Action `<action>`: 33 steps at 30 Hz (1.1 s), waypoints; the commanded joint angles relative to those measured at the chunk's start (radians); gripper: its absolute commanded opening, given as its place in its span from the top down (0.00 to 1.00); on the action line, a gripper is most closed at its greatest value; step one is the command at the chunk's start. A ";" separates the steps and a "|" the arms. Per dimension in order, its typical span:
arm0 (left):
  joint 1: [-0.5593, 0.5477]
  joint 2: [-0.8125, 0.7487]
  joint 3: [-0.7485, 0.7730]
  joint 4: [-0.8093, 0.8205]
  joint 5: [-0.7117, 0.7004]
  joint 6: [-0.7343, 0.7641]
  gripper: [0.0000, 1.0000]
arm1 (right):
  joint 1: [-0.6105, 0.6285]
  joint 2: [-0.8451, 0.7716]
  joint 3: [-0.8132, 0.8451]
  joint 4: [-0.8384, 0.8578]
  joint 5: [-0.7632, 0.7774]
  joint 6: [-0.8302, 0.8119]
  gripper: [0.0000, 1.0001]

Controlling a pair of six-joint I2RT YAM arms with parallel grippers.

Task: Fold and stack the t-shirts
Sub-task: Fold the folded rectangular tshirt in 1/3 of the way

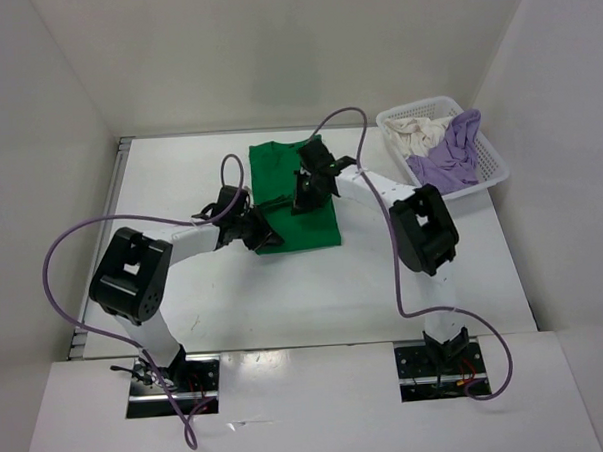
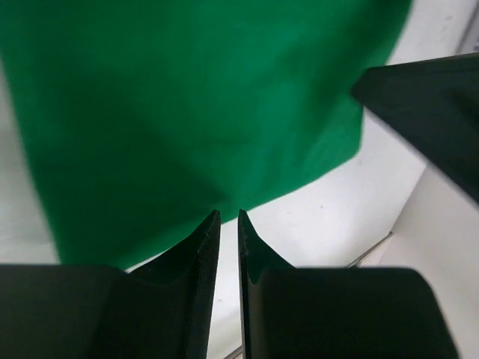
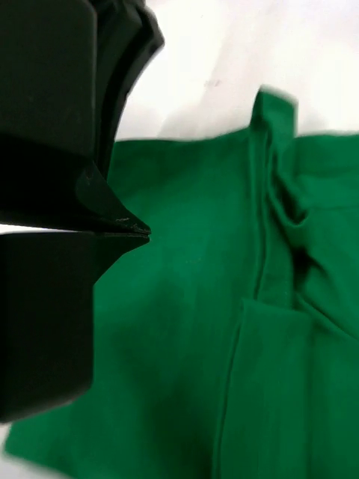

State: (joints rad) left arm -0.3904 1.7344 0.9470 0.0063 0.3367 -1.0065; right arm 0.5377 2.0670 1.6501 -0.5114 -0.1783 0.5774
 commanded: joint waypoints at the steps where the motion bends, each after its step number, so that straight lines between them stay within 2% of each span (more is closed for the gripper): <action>1: 0.007 -0.019 -0.036 0.046 -0.013 -0.026 0.78 | -0.005 0.076 0.078 0.011 -0.061 -0.017 1.00; 9: 0.007 0.045 -0.073 0.023 -0.047 -0.015 0.78 | -0.005 0.261 0.301 -0.036 -0.033 -0.017 1.00; 14: 0.007 0.056 -0.146 0.014 -0.056 -0.006 0.78 | -0.041 0.386 0.465 -0.059 -0.012 0.002 1.00; 18: 0.007 -0.033 -0.171 -0.029 -0.074 0.003 0.77 | -0.071 0.473 0.626 -0.113 0.011 0.012 1.00; 19: 0.007 -0.061 -0.171 -0.038 -0.085 0.003 0.75 | -0.071 0.473 0.675 -0.131 -0.004 0.012 1.00; 21: 0.007 -0.149 -0.171 -0.078 -0.097 0.025 0.74 | -0.071 0.414 0.662 -0.128 -0.004 -0.001 1.00; 23: 0.018 -0.203 -0.148 -0.114 -0.120 0.040 0.73 | -0.071 0.337 0.568 -0.087 0.006 -0.013 1.00; 24: 0.018 -0.251 -0.148 -0.138 -0.120 0.040 0.71 | -0.071 0.246 0.526 -0.075 0.020 -0.013 1.00; 27: 0.064 -0.321 -0.183 -0.154 -0.101 0.040 0.63 | -0.071 0.089 0.271 -0.003 0.020 -0.013 0.98; 28: 0.076 -0.332 -0.201 -0.154 -0.087 0.029 0.59 | -0.071 -0.020 0.113 0.017 0.036 0.002 0.97; 29: 0.085 -0.332 -0.220 -0.143 -0.087 0.029 0.55 | -0.071 -0.074 0.026 0.045 0.036 0.036 0.95; 30: 0.085 -0.341 -0.240 -0.119 -0.074 0.019 0.51 | -0.082 -0.128 -0.062 0.107 0.036 0.056 0.89; 31: 0.106 -0.331 -0.266 -0.109 -0.059 0.019 0.44 | -0.082 -0.228 -0.229 0.138 0.036 0.077 0.85; 33: 0.119 -0.297 -0.275 -0.074 -0.041 0.006 0.39 | -0.082 -0.307 -0.369 0.191 0.011 0.116 0.73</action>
State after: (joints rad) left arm -0.2893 1.3987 0.7139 -0.0822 0.2623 -0.9966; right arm 0.4583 1.8816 1.4433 -0.4515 -0.1619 0.6353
